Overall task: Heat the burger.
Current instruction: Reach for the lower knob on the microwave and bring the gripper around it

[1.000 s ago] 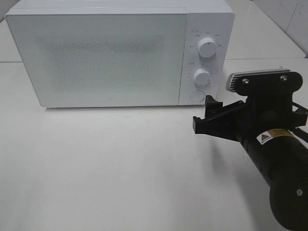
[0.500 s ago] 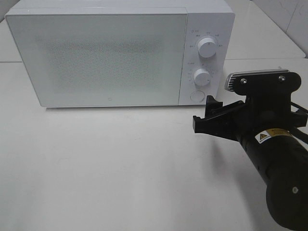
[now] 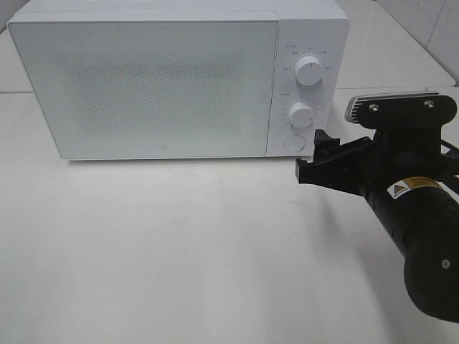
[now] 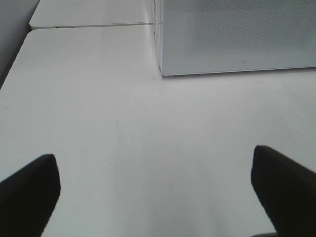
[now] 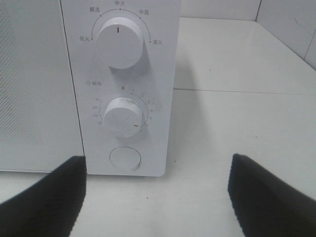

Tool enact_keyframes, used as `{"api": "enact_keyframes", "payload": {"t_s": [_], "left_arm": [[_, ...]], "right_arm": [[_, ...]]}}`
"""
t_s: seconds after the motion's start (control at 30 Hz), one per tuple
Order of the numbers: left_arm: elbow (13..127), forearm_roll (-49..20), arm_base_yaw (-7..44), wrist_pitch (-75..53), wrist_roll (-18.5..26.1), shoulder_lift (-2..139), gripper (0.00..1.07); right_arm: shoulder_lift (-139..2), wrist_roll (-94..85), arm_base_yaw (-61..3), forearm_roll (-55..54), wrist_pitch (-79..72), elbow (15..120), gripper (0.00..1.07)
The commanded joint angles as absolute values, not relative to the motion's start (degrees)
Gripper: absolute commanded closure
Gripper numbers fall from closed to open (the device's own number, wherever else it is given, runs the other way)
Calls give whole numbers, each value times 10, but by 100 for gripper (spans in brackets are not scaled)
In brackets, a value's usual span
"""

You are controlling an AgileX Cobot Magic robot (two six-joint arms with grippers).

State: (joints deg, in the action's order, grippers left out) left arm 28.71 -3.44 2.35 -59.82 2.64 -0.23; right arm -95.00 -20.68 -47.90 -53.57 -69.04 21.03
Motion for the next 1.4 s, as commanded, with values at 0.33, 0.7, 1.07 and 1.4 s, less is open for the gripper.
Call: {"api": "enact_keyframes", "payload": {"t_s": [0.33, 0.7, 1.07, 1.4], "left_arm": [[285, -33, 22, -595, 22, -18, 3], [285, -33, 22, -595, 22, -18, 3], [285, -33, 22, -595, 22, -18, 3], [285, -32, 22, -595, 22, -15, 3]], "right_arm": [[-1031, -201, -466, -516, -729, 269, 31], [-1097, -179, -431, -473, -722, 342, 31], [-1148, -160, -400, -423, -688, 407, 31], [-1172, -125, -372, -408, -681, 428, 31]]}}
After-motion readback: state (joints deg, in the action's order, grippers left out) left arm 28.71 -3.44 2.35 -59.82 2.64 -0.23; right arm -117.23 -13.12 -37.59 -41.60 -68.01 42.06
